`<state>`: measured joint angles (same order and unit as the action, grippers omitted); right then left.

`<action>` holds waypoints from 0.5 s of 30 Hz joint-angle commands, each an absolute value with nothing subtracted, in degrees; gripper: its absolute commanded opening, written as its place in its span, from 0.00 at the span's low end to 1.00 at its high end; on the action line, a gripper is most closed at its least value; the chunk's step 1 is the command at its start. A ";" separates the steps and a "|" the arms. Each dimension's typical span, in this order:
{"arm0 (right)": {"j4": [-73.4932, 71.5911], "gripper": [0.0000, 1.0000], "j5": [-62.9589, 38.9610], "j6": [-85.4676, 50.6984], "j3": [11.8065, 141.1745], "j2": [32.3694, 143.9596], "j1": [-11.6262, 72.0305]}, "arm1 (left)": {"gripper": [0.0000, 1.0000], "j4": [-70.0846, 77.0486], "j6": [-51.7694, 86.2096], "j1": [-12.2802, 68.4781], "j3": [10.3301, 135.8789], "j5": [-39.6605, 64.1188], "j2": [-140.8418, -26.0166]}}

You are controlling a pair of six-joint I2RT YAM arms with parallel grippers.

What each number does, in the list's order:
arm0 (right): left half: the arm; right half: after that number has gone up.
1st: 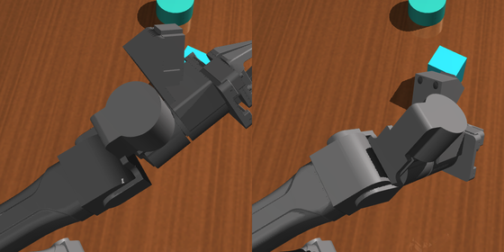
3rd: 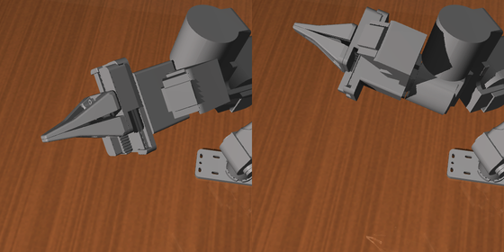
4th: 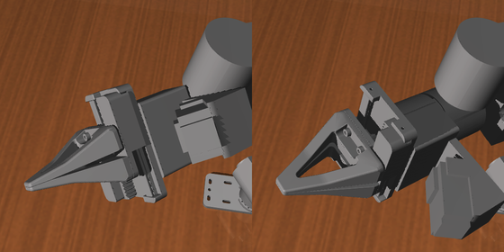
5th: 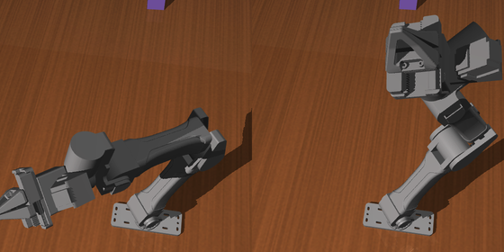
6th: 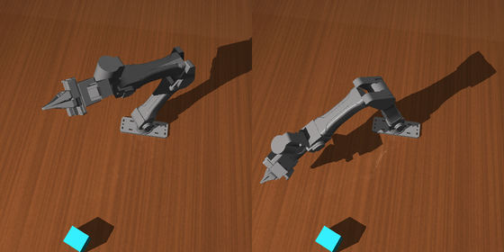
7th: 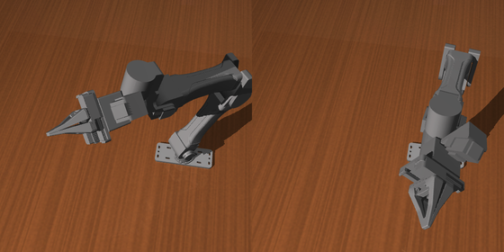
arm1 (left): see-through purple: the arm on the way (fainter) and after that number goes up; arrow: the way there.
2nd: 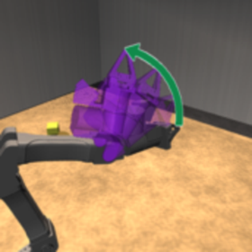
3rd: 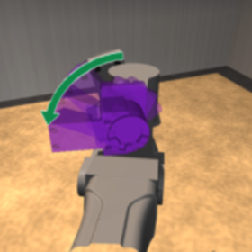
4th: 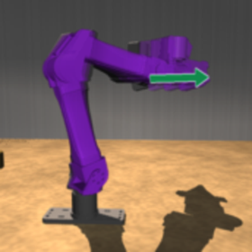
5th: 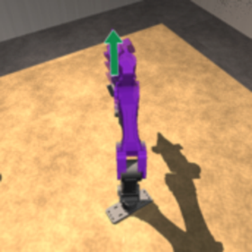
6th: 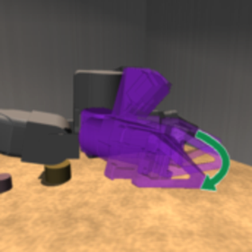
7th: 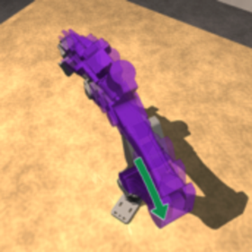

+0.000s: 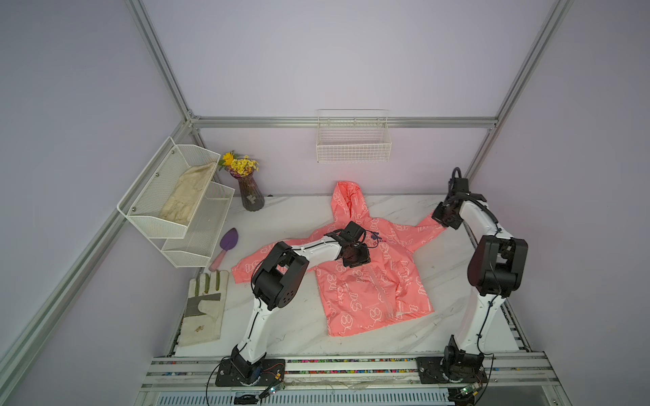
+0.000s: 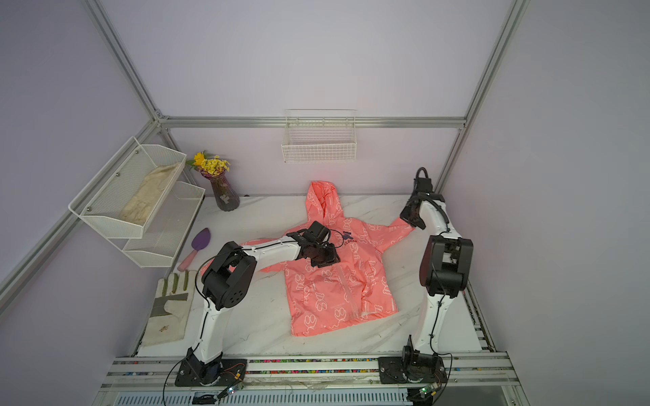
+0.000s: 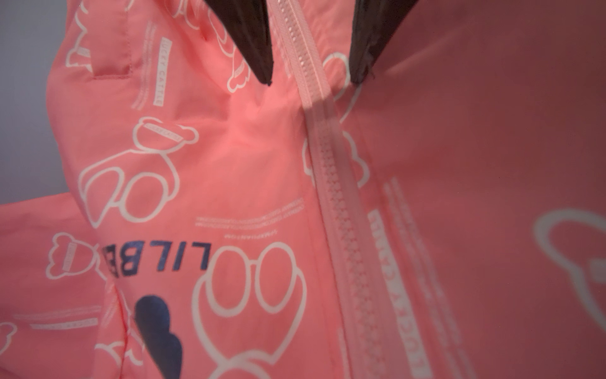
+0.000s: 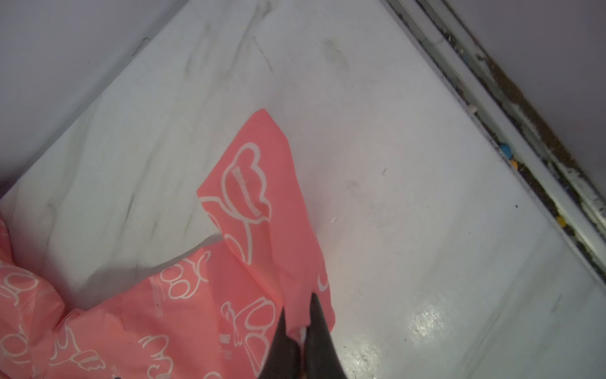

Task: Unzip the jacket
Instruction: Flatten out the jacket at the center of the board.

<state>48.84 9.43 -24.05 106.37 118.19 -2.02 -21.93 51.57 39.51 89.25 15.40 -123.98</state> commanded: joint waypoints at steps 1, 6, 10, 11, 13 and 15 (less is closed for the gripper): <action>58.39 0.00 23.07 -18.63 111.93 126.22 10.10 | 0.41 -20.30 52.71 38.93 85.39 11.77 -118.64; 58.24 0.17 5.12 -23.06 115.50 132.02 16.06 | 0.51 -19.32 51.76 38.76 80.20 7.29 -111.88; 54.36 0.55 -2.91 -25.79 113.41 128.04 16.20 | 0.56 -18.82 51.25 38.59 76.02 3.47 -107.00; 54.53 0.60 -3.50 -25.67 113.84 126.99 16.13 | 0.58 -18.82 51.07 38.58 75.31 2.74 -106.18; 53.61 0.63 -6.92 -24.60 113.81 124.35 15.41 | 0.58 -18.81 50.81 38.26 74.39 2.18 -105.41; 51.57 0.63 -12.71 -25.06 112.71 121.59 13.31 | 0.58 -18.89 50.54 37.95 74.14 2.02 -105.25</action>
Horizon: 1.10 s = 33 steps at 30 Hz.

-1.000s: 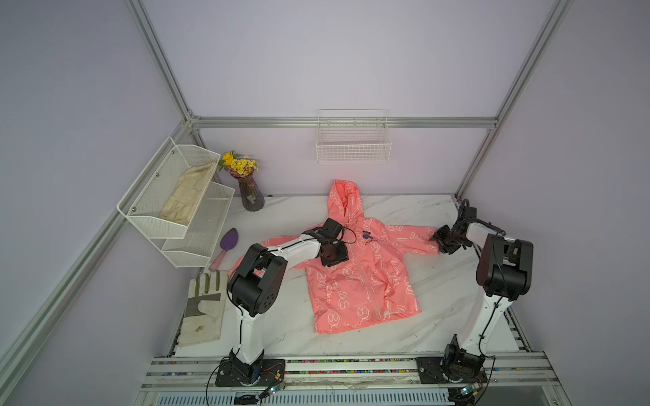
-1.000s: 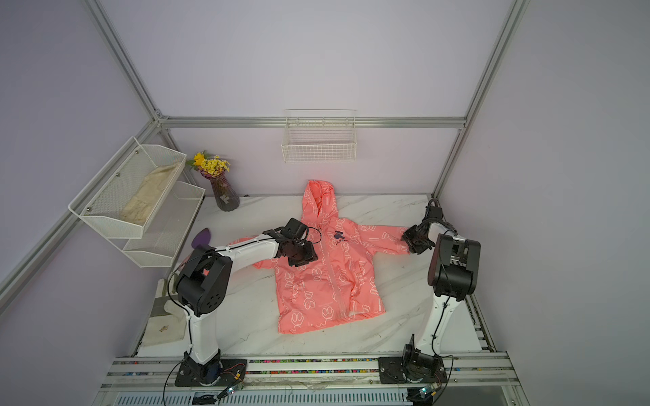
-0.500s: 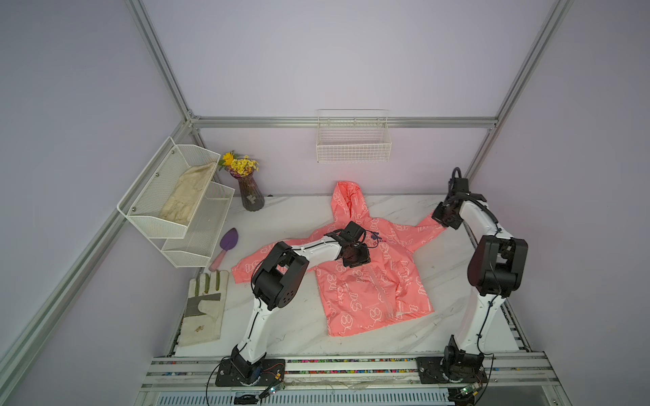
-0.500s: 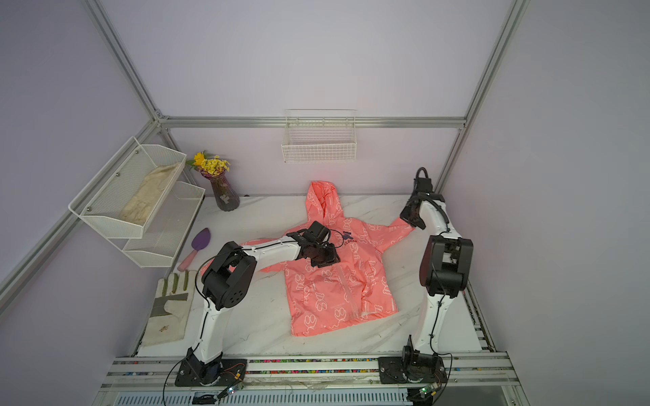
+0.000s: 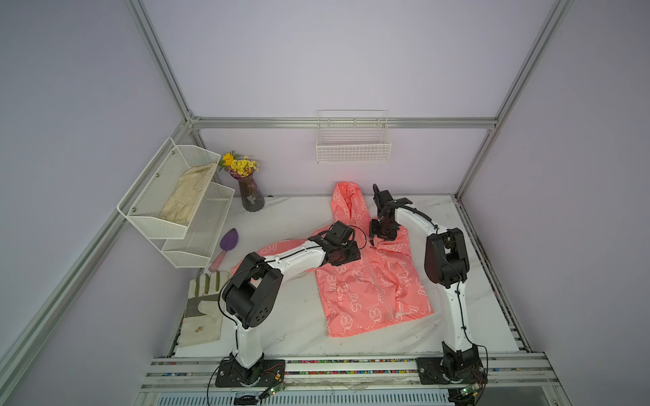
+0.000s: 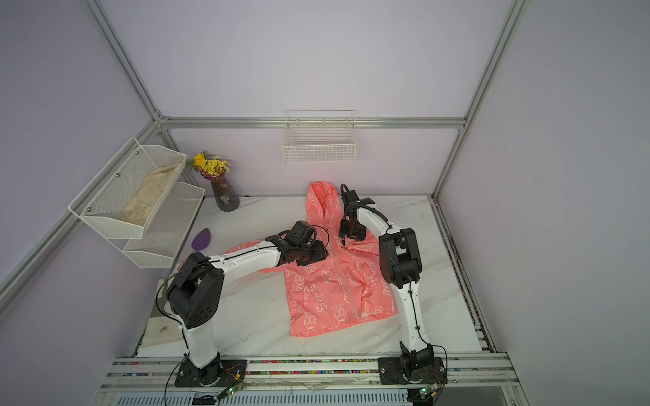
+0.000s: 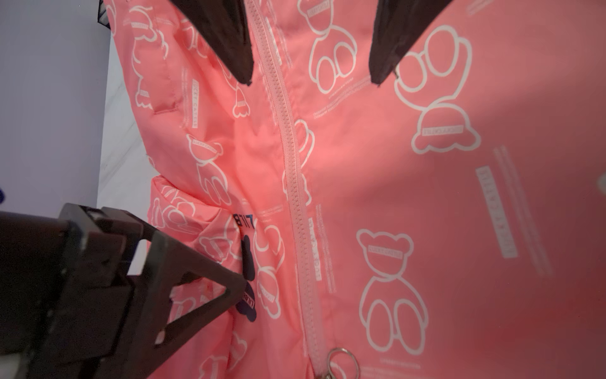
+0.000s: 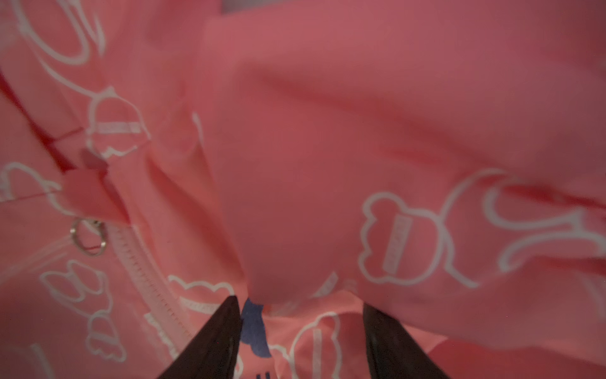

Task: Unzip the jacket
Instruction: Flatten out the jacket at the center of the board.

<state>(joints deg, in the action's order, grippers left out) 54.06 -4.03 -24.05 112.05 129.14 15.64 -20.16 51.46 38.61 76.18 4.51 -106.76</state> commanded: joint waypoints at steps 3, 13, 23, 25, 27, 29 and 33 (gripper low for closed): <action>47.04 0.62 -16.03 -28.02 109.56 118.76 9.58 | 0.58 -18.83 50.34 37.62 74.64 2.50 -105.77; 37.72 0.55 -22.42 -29.89 103.12 124.42 0.03 | 0.60 -22.40 49.39 37.44 78.27 6.14 -109.55; 37.27 0.54 -24.12 -26.71 105.13 130.68 -0.44 | 0.60 -23.35 49.92 37.49 78.84 8.01 -111.60; 37.27 0.54 -24.17 -26.36 105.08 131.29 -0.49 | 0.60 -23.81 49.83 37.44 79.55 8.88 -112.59; 37.36 0.54 -24.04 -26.12 105.00 131.85 -0.45 | 0.60 -24.14 49.92 37.44 79.95 9.36 -113.18; 37.34 0.54 -23.41 -25.81 104.85 132.25 -0.45 | 0.60 -24.08 50.00 37.44 80.10 9.49 -113.72; 38.94 0.56 -22.45 -23.87 105.49 133.39 -0.13 | 0.59 -24.15 50.10 37.44 80.51 9.65 -114.30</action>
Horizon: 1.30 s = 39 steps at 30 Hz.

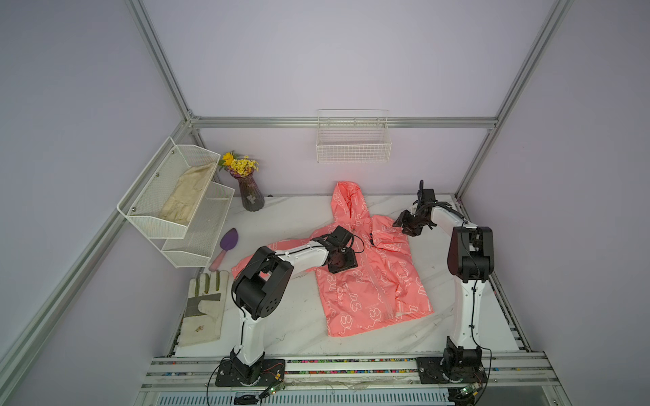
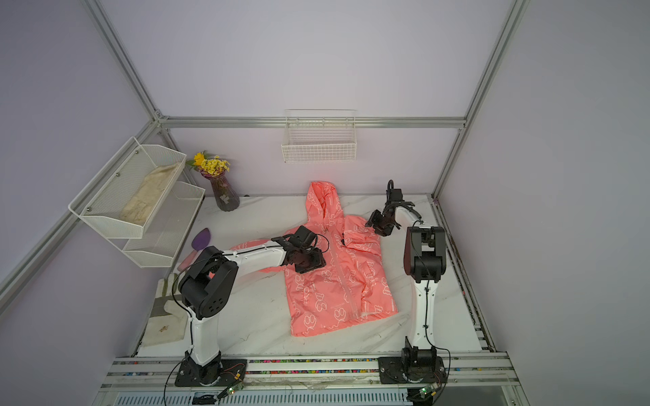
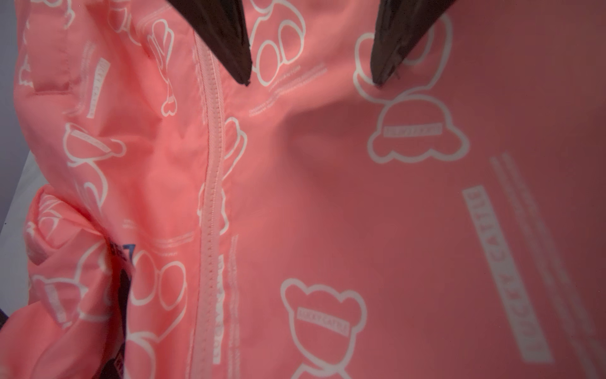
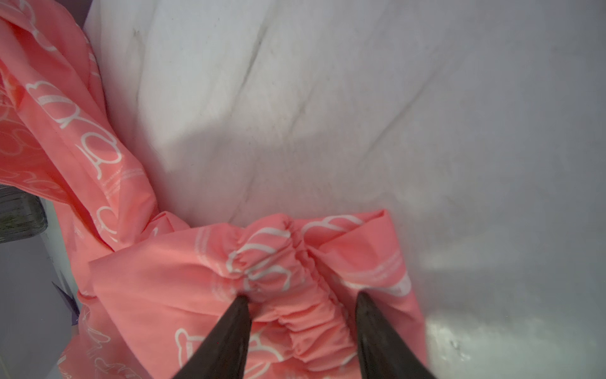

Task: Unzip the jacket
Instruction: Flatten out the jacket at the center of the board.

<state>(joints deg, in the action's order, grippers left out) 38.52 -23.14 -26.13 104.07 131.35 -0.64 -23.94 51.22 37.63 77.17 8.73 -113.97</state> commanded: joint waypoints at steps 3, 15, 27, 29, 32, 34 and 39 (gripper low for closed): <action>41.79 0.59 -19.63 -21.72 106.98 134.67 0.96 | 0.59 -24.23 50.10 37.44 81.07 9.67 -114.65; 47.68 0.20 -14.03 -19.78 112.15 134.09 3.67 | 0.58 -24.69 50.01 37.31 81.18 9.23 -115.05; 57.49 0.00 -5.00 -16.55 122.08 125.66 3.59 | 0.56 -24.79 50.24 37.09 80.41 8.04 -115.23; 58.21 0.00 -1.49 -16.11 121.66 124.20 2.89 | 0.56 -24.70 50.19 37.01 80.01 7.71 -115.02; 58.15 0.00 2.15 -15.59 119.78 121.25 -0.53 | 0.55 -24.53 49.93 36.85 79.45 7.58 -114.76; 57.63 0.00 4.26 -14.44 118.07 119.15 -3.92 | 0.55 -24.35 49.68 36.66 79.03 7.73 -114.35; 55.15 0.00 10.63 -5.55 114.73 116.23 -10.74 | 0.54 -24.17 48.55 35.91 78.54 8.88 -114.00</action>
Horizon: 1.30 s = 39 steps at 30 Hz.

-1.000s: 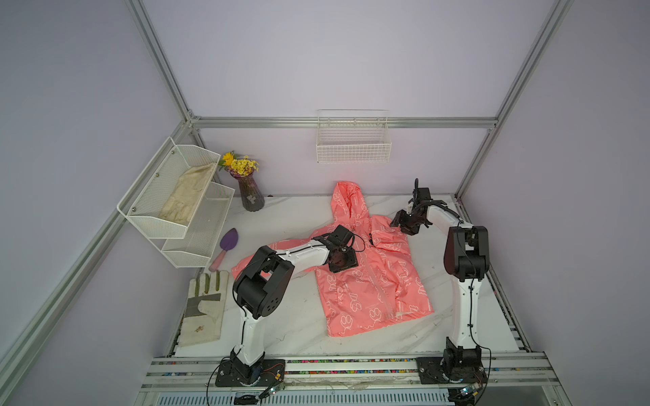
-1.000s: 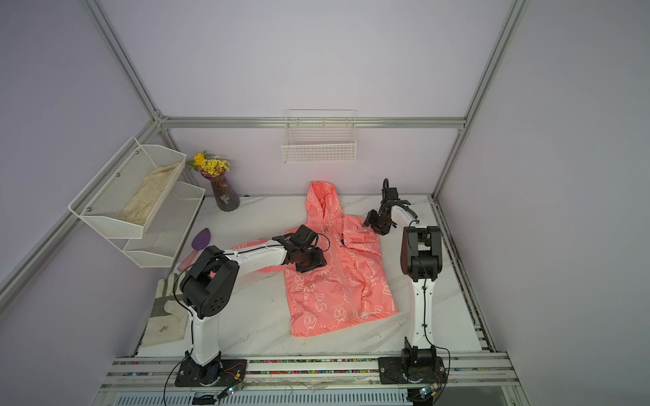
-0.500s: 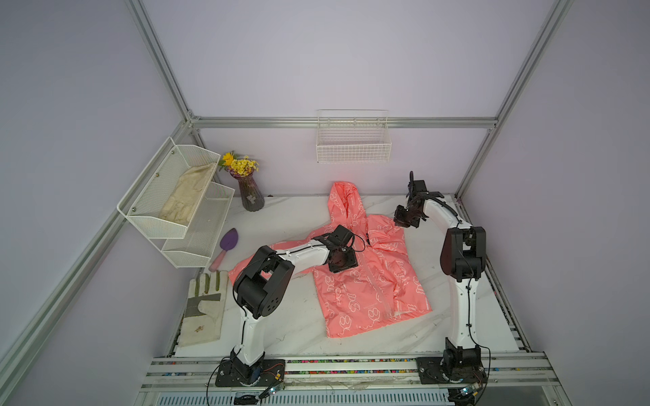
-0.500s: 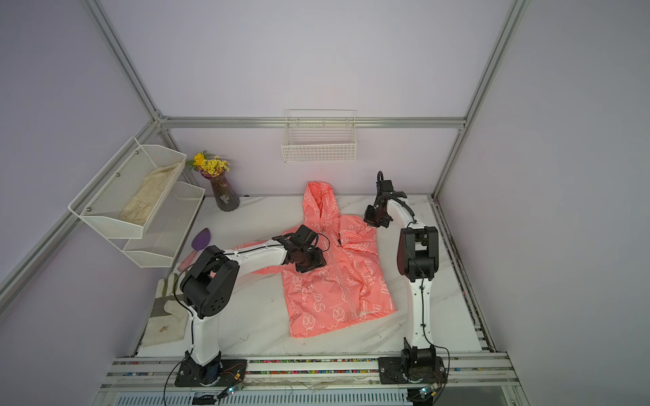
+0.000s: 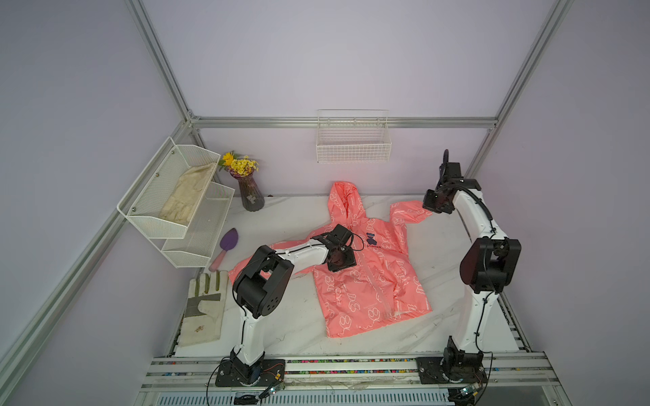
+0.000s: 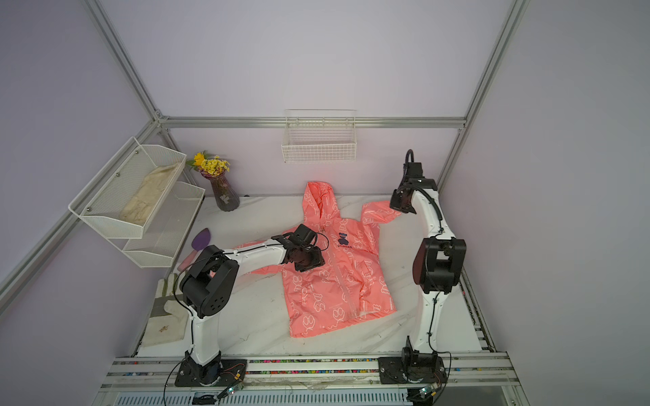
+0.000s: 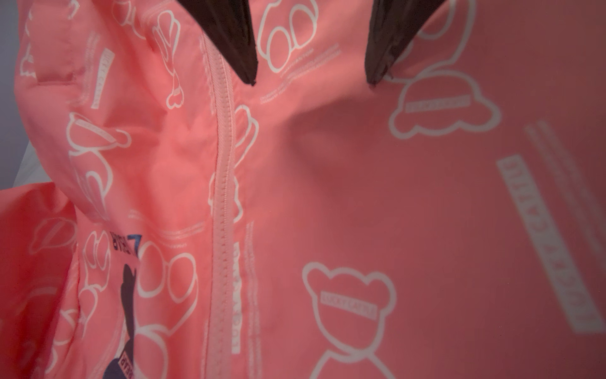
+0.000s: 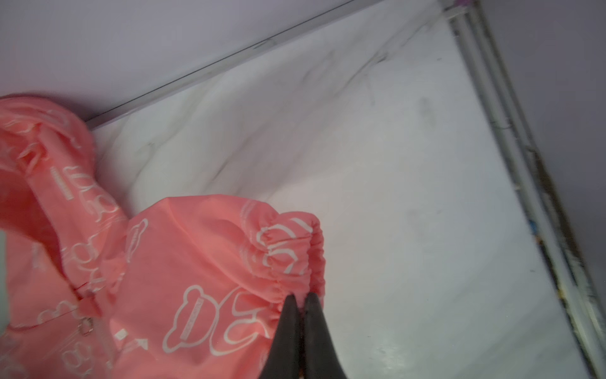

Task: Unzip the jacket
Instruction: Flatten out the jacket at the center of the board.

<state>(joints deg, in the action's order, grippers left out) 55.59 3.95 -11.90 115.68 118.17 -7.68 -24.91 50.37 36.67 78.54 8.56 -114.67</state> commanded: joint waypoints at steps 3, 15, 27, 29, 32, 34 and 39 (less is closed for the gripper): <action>56.32 0.00 21.12 -0.07 115.09 116.89 -11.37 | 0.54 -24.17 47.20 35.72 77.72 9.71 -113.15; 62.85 0.83 32.78 -2.86 113.11 114.64 -14.52 | 0.62 -28.06 38.61 32.91 79.65 7.13 -109.30; 57.48 0.70 -9.79 -13.16 93.25 101.93 -4.07 | 0.68 -36.76 44.04 35.70 73.92 3.97 -97.04; 56.80 0.71 -9.58 -14.41 87.98 99.10 -0.12 | 0.68 -39.36 46.41 37.62 71.40 3.01 -93.98; 54.83 0.69 -10.01 -17.18 81.30 94.94 3.31 | 0.68 -41.91 51.13 40.62 66.76 2.20 -89.70; 54.06 0.66 -9.87 -18.13 77.71 92.11 4.09 | 0.67 -42.56 54.58 42.88 63.75 1.70 -86.81; 52.39 0.65 -11.35 -19.67 69.89 84.16 4.67 | 0.66 -43.15 64.38 50.57 58.27 -1.13 -81.55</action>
<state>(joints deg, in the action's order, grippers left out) 55.29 -9.93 -16.99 72.66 88.77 4.84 -42.11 56.07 47.72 60.99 1.80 -84.64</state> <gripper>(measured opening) 0.651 0.661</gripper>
